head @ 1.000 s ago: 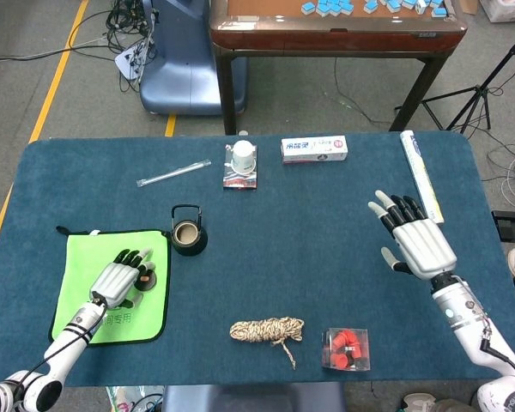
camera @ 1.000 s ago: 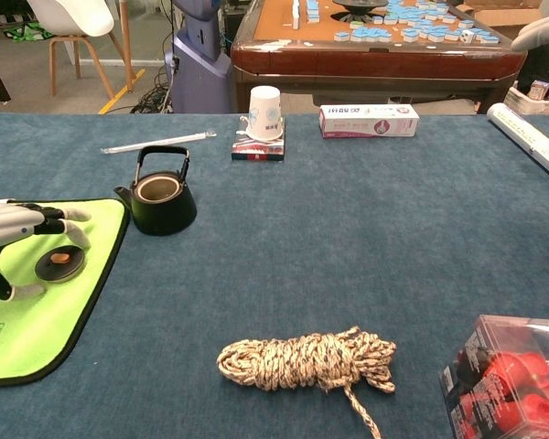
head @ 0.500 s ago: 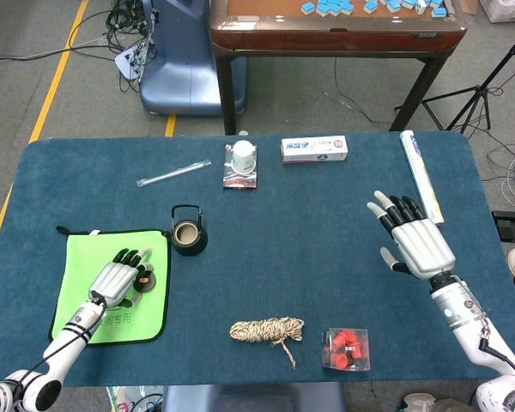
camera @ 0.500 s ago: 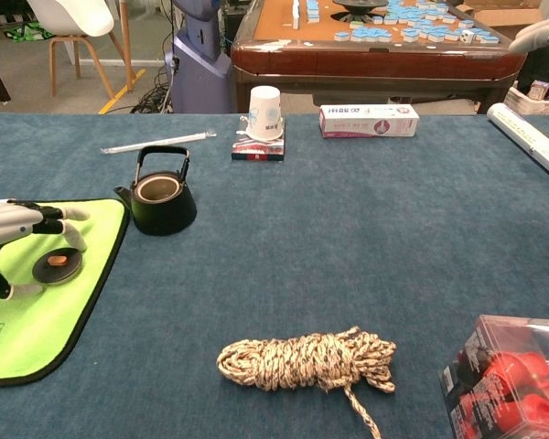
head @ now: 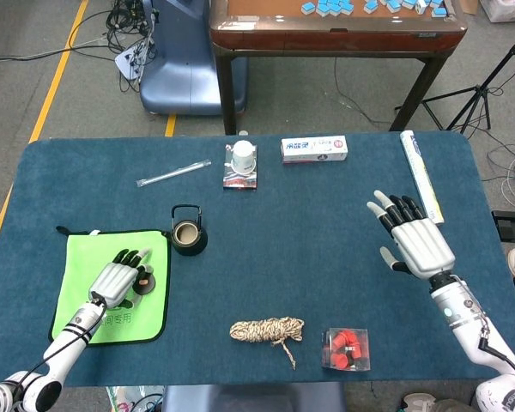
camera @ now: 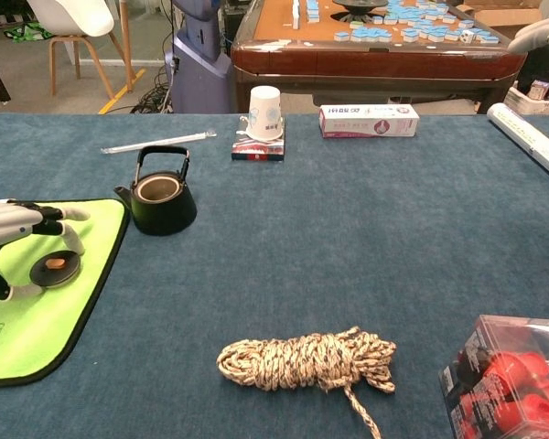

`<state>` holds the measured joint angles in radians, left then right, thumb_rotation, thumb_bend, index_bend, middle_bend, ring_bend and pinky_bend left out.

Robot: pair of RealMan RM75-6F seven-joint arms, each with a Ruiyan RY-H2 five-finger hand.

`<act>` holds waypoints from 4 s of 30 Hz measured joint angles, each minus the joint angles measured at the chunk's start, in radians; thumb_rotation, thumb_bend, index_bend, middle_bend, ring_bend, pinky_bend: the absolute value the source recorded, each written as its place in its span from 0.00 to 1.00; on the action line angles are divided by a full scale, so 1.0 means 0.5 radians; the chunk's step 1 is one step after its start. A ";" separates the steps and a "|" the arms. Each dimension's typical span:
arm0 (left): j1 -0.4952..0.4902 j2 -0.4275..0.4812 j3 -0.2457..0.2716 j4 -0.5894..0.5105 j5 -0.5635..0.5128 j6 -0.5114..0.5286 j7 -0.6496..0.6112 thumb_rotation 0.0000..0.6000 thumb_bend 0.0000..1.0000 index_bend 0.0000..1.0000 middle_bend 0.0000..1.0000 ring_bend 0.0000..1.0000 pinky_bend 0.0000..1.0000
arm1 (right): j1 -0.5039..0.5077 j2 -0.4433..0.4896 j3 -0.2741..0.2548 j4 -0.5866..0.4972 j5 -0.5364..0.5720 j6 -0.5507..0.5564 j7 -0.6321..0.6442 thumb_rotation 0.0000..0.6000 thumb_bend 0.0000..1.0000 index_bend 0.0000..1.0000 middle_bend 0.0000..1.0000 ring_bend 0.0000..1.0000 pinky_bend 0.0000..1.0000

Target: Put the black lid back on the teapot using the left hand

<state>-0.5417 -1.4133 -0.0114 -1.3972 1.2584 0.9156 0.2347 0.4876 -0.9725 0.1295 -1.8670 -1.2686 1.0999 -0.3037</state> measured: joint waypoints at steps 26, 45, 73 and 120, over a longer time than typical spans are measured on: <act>0.033 0.217 -0.029 -0.324 0.005 0.121 0.057 1.00 0.33 0.33 0.00 0.00 0.00 | 0.016 -0.038 0.002 0.046 -0.026 -0.019 0.057 1.00 0.41 0.00 0.00 0.00 0.00; -0.085 0.381 -0.115 -0.763 -0.213 0.156 0.516 1.00 0.33 0.33 0.00 0.00 0.00 | 0.016 -0.053 0.002 0.128 -0.082 -0.032 0.194 1.00 0.41 0.00 0.00 0.00 0.00; -0.473 0.408 -0.218 -1.013 -0.656 0.002 0.756 1.00 0.33 0.33 0.00 0.00 0.00 | 0.027 -0.039 0.033 0.146 -0.058 -0.044 0.231 1.00 0.41 0.00 0.00 0.00 0.00; -1.025 0.213 -0.282 -0.341 -0.910 -0.509 0.374 1.00 0.33 0.33 0.00 0.00 0.00 | 0.102 -0.077 0.104 0.310 0.156 -0.156 0.261 1.00 0.41 0.00 0.00 0.00 0.00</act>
<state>-1.0540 -1.3069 -0.1524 -1.5677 0.8032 0.6612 0.4219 0.5387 -1.0109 0.1813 -1.7122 -1.1908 1.0220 -0.1733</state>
